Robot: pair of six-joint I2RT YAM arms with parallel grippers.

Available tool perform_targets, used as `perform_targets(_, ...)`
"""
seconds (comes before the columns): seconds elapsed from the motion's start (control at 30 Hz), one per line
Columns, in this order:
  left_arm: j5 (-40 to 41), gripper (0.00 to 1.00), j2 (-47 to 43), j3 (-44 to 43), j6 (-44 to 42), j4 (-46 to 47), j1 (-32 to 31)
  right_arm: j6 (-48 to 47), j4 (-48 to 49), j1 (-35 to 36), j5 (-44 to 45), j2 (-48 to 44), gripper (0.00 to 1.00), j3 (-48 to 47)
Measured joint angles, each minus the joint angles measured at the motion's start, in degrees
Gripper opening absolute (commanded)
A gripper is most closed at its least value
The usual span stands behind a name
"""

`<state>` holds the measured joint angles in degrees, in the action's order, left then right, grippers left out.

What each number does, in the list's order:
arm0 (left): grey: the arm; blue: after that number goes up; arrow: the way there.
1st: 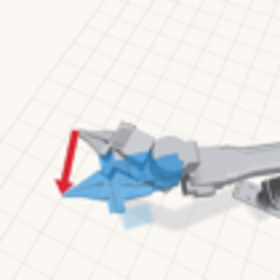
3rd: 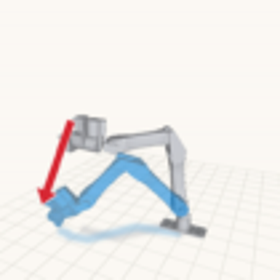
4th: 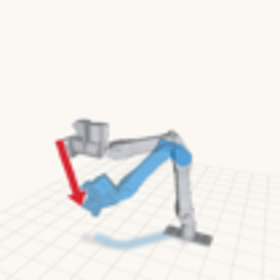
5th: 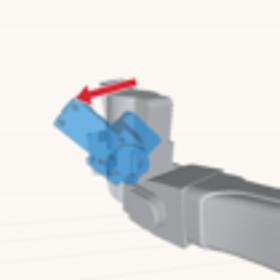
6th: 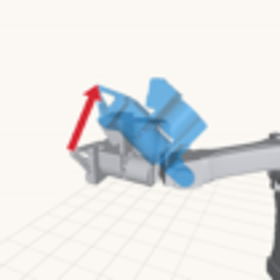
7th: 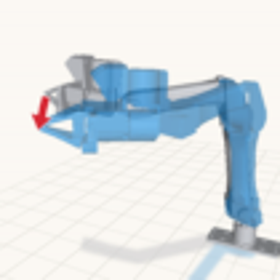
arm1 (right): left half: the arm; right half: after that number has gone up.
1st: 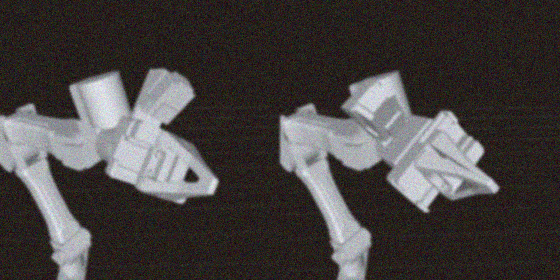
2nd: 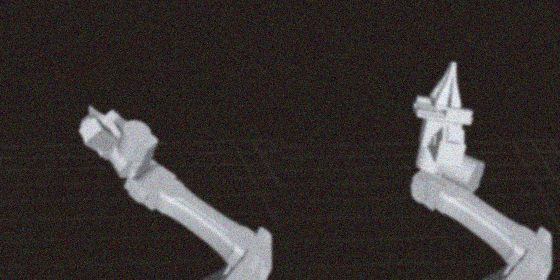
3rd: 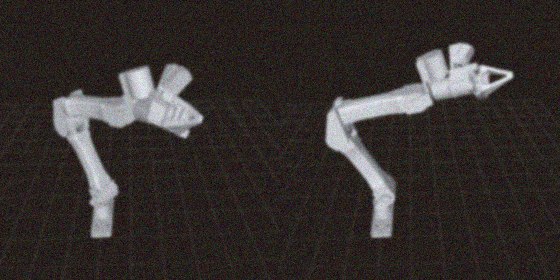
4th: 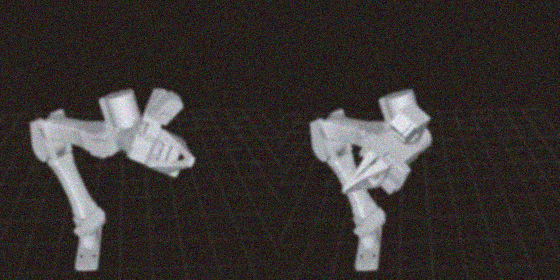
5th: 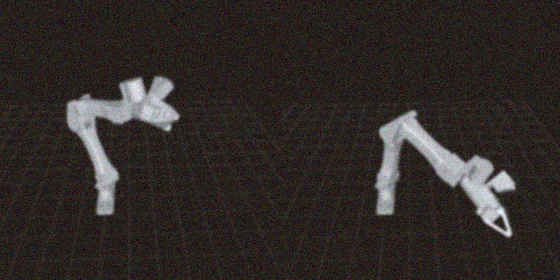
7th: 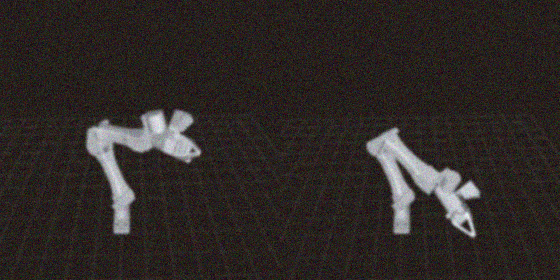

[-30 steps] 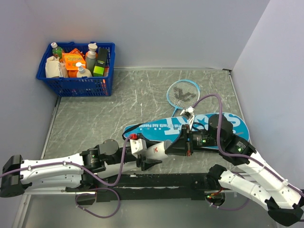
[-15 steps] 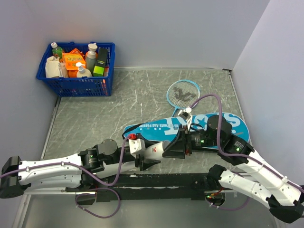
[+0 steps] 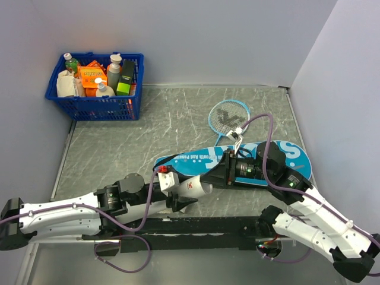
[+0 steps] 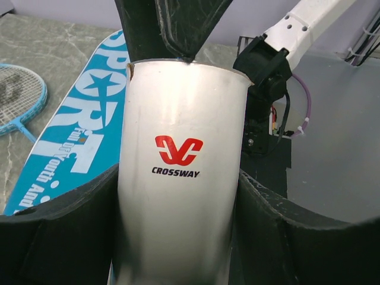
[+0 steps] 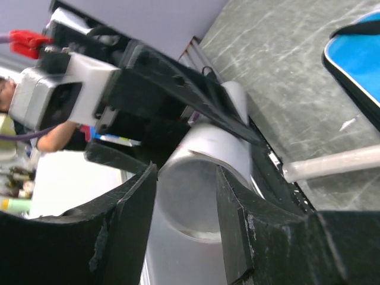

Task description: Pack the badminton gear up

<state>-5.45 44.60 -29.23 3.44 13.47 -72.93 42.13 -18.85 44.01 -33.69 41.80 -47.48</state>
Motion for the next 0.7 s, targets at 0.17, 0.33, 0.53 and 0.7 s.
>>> perform_targets(0.17,0.6,0.01,-0.7,0.0,0.1,-1.1,0.0,1.7,1.8,-1.6,-0.6,-1.6,0.52,2.9)
perform_targets(0.33,1.1,0.01,-2.2,0.0,0.4,-1.5,0.0,2.0,1.6,-2.2,-1.0,-4.2,0.52,5.0)
perform_targets(0.53,1.3,0.01,-3.5,0.0,0.7,-2.9,-0.1,2.9,2.9,-2.3,-1.1,-6.6,0.47,7.0)
perform_targets(0.7,2.1,0.01,-4.0,0.0,0.9,-3.4,-0.4,2.9,2.5,-2.2,-1.1,-6.7,0.26,7.2)
